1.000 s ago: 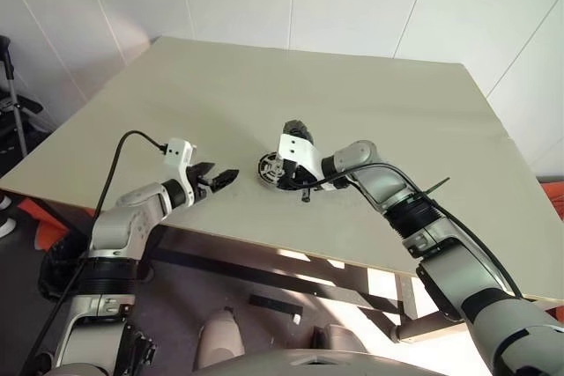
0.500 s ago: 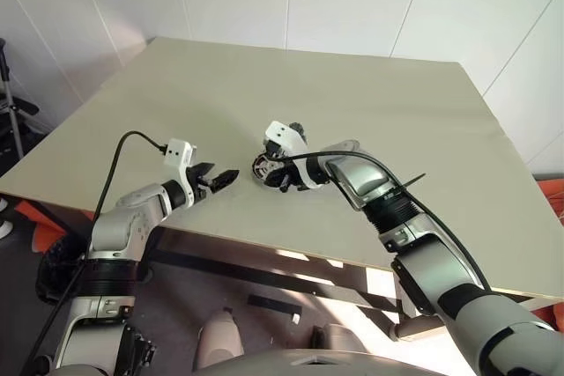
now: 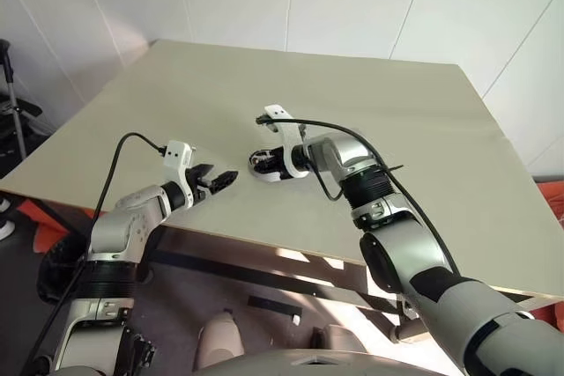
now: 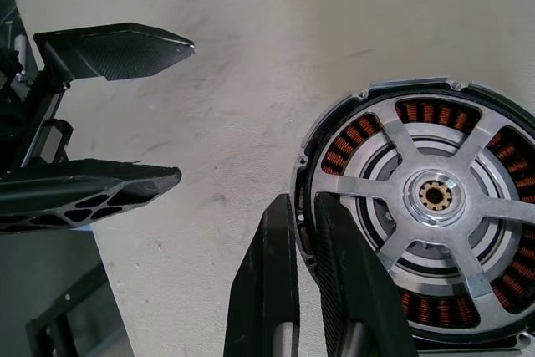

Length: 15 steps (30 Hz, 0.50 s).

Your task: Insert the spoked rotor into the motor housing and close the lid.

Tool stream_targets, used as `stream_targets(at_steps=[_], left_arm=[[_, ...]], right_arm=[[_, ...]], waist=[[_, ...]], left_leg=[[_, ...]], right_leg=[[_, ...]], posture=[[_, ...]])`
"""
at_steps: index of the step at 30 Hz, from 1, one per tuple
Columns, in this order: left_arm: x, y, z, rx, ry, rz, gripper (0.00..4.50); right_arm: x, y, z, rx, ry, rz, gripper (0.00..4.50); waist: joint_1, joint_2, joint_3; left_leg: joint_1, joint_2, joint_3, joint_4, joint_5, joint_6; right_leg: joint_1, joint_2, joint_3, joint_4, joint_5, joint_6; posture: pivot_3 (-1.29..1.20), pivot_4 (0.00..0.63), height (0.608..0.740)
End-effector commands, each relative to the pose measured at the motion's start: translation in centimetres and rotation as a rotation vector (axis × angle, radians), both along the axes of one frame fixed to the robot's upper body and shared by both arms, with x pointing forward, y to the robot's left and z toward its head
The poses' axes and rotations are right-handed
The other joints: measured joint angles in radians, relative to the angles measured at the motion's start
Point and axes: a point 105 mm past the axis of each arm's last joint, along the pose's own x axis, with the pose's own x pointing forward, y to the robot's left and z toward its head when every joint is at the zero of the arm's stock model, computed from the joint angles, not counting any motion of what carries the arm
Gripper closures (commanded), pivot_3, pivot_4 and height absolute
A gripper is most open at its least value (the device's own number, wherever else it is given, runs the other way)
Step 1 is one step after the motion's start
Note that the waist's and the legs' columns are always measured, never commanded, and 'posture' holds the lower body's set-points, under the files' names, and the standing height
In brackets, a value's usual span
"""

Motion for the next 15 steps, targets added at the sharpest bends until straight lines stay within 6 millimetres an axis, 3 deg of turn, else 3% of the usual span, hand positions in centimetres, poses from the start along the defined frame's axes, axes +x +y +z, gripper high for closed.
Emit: stream_targets(at_steps=[1,7,11,15], left_arm=[[0.3,0.1,1.5,0.007,-0.061,0.001,0.03],[0.3,0.2,1.4,0.010,-0.060,-0.002,0.03],[0.3,0.2,1.4,0.011,-0.059,-0.003,0.03],[0.3,0.1,1.4,0.011,-0.059,-0.003,0.03]], right_arm=[[0.6,-1.0,-0.4,-0.023,0.021,-0.074,4.20],[0.6,-0.7,-0.4,-0.012,0.037,-0.098,4.20],[0.7,-0.6,-0.1,0.004,0.041,-0.102,3.23],[0.6,-0.1,0.8,0.037,0.020,-0.069,1.89]], waist=[[0.001,0.000,0.000],[0.001,0.000,0.000],[0.001,0.000,0.000],[0.001,0.000,0.000]], left_leg=[[0.000,0.000,0.000,0.000,0.000,0.000],[0.000,-0.001,-0.002,0.000,0.001,-0.001],[0.000,-0.001,-0.003,0.000,0.001,-0.001],[-0.001,-0.001,-0.003,-0.001,0.001,-0.002]], right_leg=[[0.000,0.000,0.000,0.000,-0.001,0.001],[0.001,0.000,0.000,-0.001,-0.003,0.005],[0.000,0.000,0.000,-0.001,-0.003,0.005],[-0.001,0.000,0.000,0.000,-0.001,0.003]], posture=[[0.00,0.000,0.740],[0.00,0.000,0.740],[0.00,0.000,0.740],[0.00,0.000,0.740]])
